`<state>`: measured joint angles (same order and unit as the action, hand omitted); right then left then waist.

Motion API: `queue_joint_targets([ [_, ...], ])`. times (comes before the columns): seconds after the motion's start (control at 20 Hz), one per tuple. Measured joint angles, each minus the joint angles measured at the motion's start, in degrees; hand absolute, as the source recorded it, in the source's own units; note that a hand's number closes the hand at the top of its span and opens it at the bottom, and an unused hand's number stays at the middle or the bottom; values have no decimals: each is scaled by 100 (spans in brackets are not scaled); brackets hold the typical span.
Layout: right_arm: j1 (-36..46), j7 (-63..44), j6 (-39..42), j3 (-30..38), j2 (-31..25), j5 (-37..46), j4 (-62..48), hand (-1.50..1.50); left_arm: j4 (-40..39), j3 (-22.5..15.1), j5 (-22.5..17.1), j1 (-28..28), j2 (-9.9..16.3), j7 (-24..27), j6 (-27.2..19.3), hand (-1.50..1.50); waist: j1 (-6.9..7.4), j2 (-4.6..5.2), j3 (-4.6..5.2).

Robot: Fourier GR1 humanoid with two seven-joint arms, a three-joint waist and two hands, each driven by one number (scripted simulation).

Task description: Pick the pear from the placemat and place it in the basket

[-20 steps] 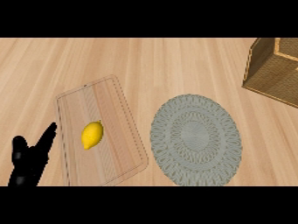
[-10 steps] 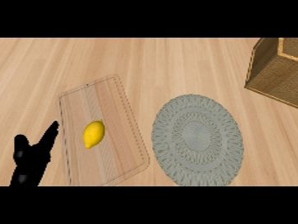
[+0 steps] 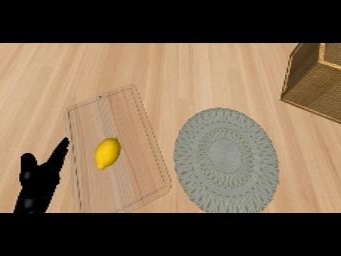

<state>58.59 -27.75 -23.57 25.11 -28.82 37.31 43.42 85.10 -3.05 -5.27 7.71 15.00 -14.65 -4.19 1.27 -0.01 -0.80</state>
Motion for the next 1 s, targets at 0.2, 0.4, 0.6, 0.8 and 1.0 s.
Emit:
queue_joint_targets([
  [0.2, -131, 484, -159, 167, -43, -212, -346, 150, -89, 43, -27, -46, -17, 35, 96, 0, -1, -7, -6],
  [0.4, -293, 215, -348, -14, -366, 261, -751, 150, -52, 80, -35, -20, 1, 60, 142, 0, -5, -4, -1],
  [0.6, -394, 326, -81, -191, -617, 439, -1016, -150, -4, 90, -13, 0, 2, -8, 165, 0, -18, -9, 9],
  [0.8, -566, 648, -23, -213, -789, 412, -1039, -150, -29, 137, 6, 31, -43, 74, 174, 0, -41, -25, 7],
  [1.0, -576, 810, -129, -174, -836, 338, -1040, -150, -40, 155, 17, -11, -70, -6, 207, 0, -47, -36, 1],
])
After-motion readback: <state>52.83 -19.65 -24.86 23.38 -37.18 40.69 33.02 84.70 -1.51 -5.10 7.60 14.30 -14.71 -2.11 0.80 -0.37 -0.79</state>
